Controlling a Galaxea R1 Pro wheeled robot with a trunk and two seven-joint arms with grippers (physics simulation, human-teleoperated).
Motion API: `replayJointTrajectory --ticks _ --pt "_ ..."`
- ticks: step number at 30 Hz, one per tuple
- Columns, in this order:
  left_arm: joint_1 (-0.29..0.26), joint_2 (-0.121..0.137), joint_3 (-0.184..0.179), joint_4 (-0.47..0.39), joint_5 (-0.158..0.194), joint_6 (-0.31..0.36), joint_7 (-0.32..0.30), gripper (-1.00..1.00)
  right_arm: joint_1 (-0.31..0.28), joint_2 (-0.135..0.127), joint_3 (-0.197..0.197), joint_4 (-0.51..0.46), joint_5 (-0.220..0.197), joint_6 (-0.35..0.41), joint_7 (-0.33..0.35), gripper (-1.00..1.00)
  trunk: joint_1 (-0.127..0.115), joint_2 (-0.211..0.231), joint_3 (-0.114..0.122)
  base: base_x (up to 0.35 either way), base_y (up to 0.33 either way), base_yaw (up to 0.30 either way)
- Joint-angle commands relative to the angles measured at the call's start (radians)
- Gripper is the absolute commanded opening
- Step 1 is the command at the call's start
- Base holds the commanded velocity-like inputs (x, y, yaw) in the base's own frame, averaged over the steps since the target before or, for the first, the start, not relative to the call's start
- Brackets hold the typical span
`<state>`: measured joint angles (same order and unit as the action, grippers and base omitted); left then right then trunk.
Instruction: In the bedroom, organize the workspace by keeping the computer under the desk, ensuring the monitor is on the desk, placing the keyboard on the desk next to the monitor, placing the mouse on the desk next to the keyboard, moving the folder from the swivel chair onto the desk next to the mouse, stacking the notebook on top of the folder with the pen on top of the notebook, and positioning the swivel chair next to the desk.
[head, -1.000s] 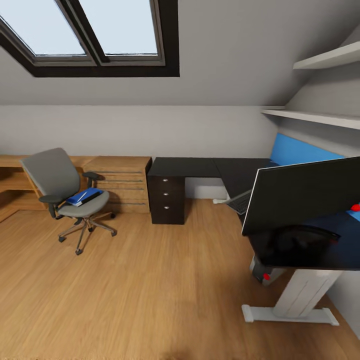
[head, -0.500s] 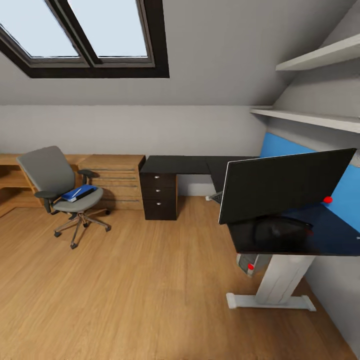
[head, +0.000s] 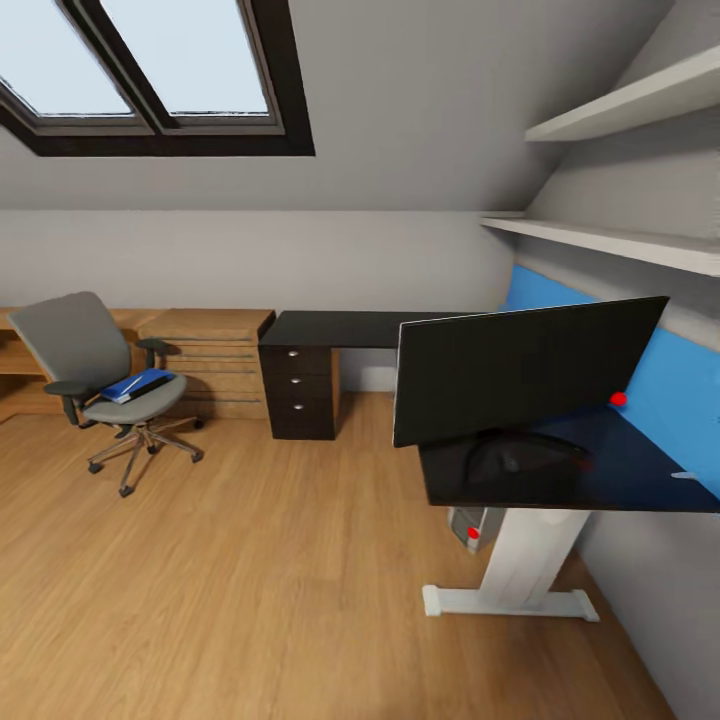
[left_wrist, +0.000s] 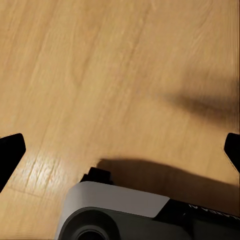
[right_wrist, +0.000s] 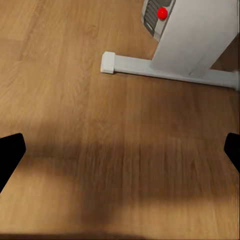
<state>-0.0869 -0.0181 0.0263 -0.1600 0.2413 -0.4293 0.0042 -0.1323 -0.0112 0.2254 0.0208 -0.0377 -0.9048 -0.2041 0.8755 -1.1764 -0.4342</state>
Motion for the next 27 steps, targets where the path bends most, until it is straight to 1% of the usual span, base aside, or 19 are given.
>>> replayJointTrajectory --ticks 1,27 --pt "-0.001 0.000 0.002 0.000 0.001 -0.003 0.000 1.00 -0.001 0.000 0.008 0.002 -0.004 -0.003 -0.004 1.00 0.000 -0.001 -0.001 0.000 -0.341 0.000" --pt "-0.001 -0.001 0.003 0.000 0.001 -0.003 0.000 1.00 -0.001 0.000 0.009 0.002 -0.004 -0.003 -0.004 1.00 0.000 -0.001 -0.001 0.000 -0.341 0.000"
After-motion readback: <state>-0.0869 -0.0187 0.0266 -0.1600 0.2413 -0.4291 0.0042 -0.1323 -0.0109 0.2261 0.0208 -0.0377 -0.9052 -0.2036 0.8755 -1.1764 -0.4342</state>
